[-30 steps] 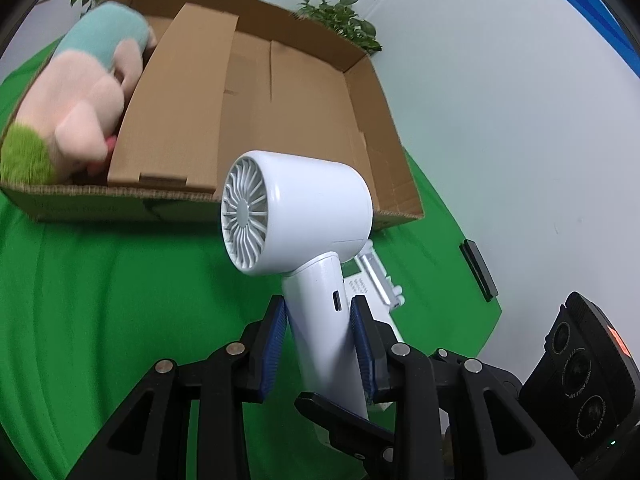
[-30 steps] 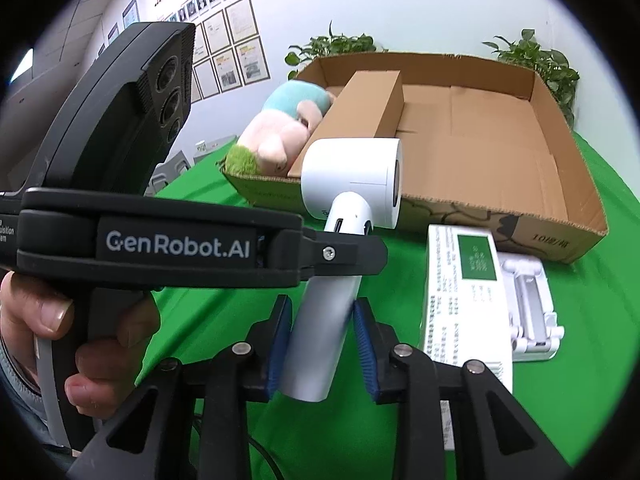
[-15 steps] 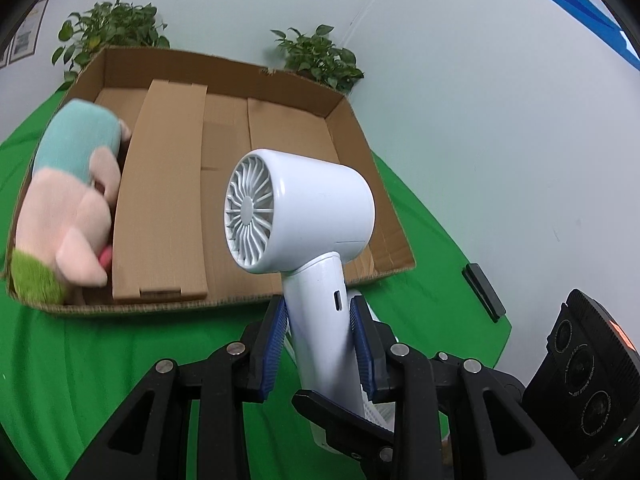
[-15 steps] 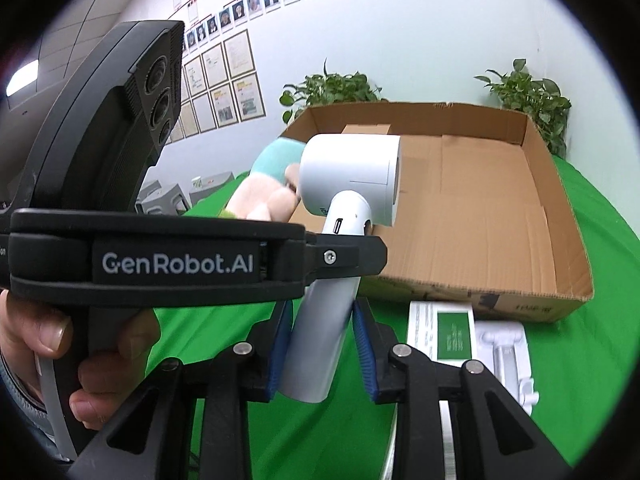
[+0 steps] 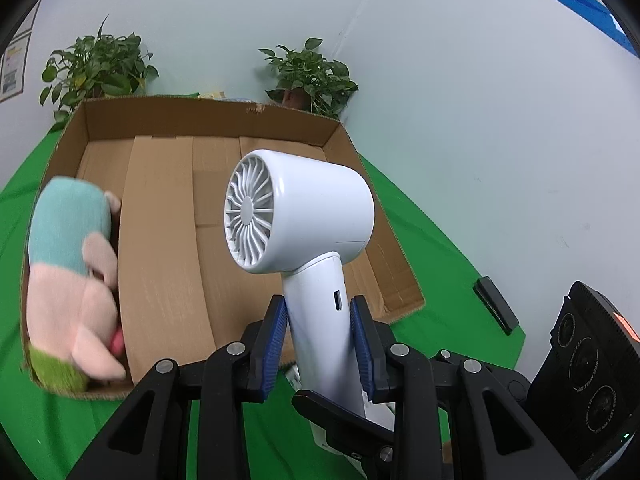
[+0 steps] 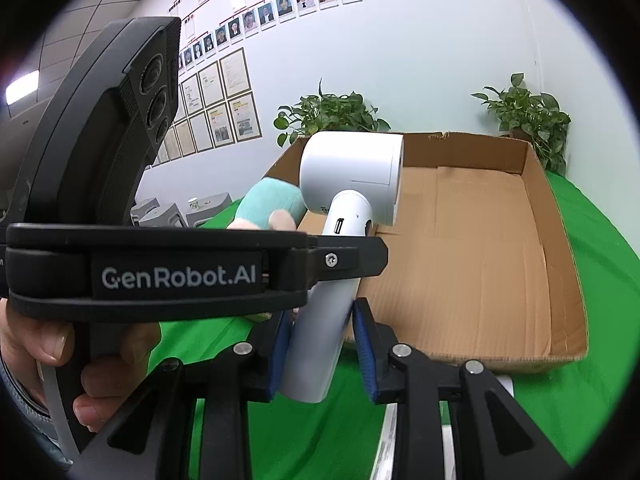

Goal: Organize objects
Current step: 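Lift the hair dryer with both grippers and carry it over the tray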

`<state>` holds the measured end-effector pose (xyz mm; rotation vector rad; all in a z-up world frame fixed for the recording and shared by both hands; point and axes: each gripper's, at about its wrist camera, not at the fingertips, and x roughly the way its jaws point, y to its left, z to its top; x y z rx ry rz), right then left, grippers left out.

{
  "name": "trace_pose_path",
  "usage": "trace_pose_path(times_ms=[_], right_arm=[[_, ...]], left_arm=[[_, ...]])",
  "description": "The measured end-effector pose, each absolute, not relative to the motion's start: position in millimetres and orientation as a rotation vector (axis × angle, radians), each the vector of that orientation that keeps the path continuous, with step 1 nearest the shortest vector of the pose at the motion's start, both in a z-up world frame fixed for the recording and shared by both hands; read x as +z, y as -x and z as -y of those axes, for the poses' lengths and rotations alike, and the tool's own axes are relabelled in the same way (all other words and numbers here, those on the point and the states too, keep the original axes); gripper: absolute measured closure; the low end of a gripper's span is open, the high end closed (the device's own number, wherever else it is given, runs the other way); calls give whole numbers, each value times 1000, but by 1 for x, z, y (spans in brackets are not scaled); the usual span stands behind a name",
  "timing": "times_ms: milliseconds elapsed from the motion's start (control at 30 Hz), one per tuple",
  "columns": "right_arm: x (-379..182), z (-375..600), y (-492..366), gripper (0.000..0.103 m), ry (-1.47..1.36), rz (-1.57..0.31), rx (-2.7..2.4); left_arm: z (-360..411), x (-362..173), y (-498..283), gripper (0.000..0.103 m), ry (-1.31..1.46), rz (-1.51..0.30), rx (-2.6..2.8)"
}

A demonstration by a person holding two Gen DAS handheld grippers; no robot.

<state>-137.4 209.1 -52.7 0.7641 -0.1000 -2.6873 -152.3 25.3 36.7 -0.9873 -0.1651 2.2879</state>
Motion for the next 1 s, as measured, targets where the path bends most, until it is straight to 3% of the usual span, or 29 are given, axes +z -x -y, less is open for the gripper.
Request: trace_pose_path(times_ms=[400,1000], right_arm=[[-46,-219,181,74,-770,124,-2673],[-76,-240,237,74,-949,213,-2570]], left_arm=[[-31,46,205,74,1002,193,2295],[-48,-11,285,74,1169,185,2299]])
